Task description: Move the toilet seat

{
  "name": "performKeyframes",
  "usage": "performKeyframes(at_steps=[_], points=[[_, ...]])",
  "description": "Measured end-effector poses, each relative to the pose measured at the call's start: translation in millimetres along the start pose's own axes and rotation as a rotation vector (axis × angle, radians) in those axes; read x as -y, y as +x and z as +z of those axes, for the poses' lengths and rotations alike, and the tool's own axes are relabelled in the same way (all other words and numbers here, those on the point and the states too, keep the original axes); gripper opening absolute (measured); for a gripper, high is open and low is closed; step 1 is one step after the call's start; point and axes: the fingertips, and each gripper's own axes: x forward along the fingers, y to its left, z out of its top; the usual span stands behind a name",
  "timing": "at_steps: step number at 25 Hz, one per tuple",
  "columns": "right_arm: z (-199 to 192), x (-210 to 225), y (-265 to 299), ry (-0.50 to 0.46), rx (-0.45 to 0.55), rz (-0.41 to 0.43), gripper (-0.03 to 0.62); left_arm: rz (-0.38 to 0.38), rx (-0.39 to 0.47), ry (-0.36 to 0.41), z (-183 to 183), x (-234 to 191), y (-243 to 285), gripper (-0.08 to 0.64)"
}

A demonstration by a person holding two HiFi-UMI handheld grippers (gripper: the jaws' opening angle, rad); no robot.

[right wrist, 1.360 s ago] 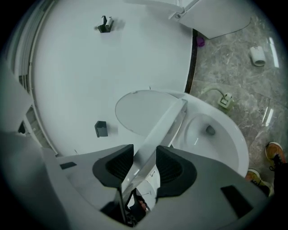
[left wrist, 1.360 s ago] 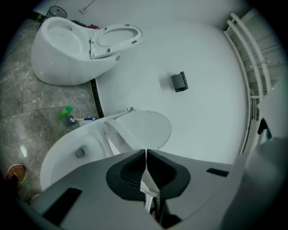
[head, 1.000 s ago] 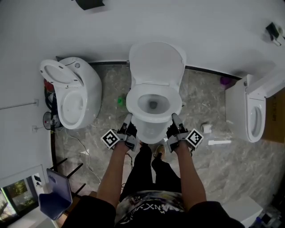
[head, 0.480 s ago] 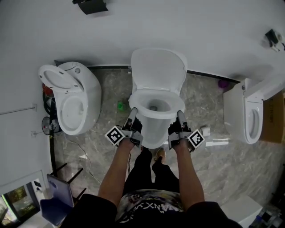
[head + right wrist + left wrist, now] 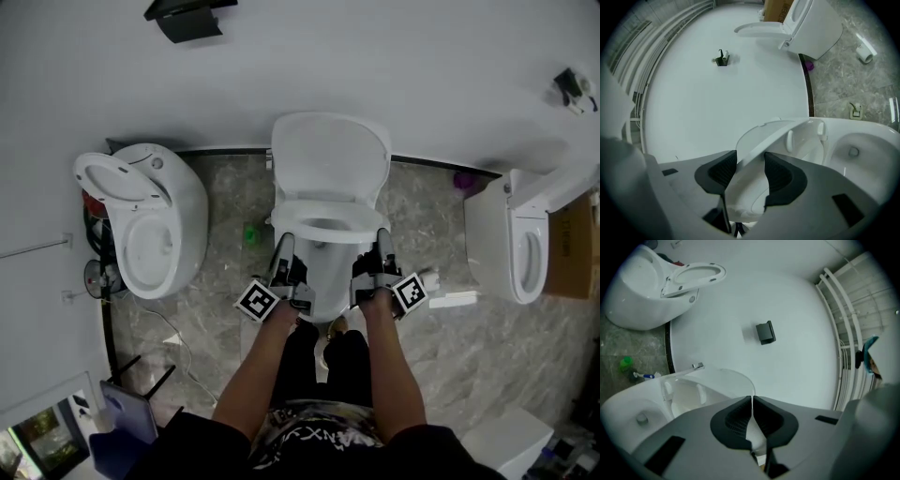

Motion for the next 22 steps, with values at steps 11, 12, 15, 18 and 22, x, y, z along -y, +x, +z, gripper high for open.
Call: performKeyframes(at_steps=[11,12,15,18,22], points=[[10.9,-24.5,44.2,-0.037,-0.037,0.028,0.198,-0.019,0.055,-0.028,13.6,14.0,52.4,0.029],[10.8,-26.0,47.7,-0.036,-0.046,0.028,0.196,-0.016,0.06,-0.029,14.3,14.2,55.5,0.029],[14.2,-29.5,56.8,-0.037,-0.066,0.023,0.196,-0.012,0.036,-0.024,6.0,16.4,67.2,0.03],[15.2,-32.0,64.9,-0.039,-0.088,0.017,0.196,-0.006,0.008,-0.001,-3.2,17.4,78.3,0.031],[18.7,-34.8,76.5,-0.041,-0.102,0.021,0.196,-0.023,0.02,-0.007,-4.4,19.6,98.5,0.031]])
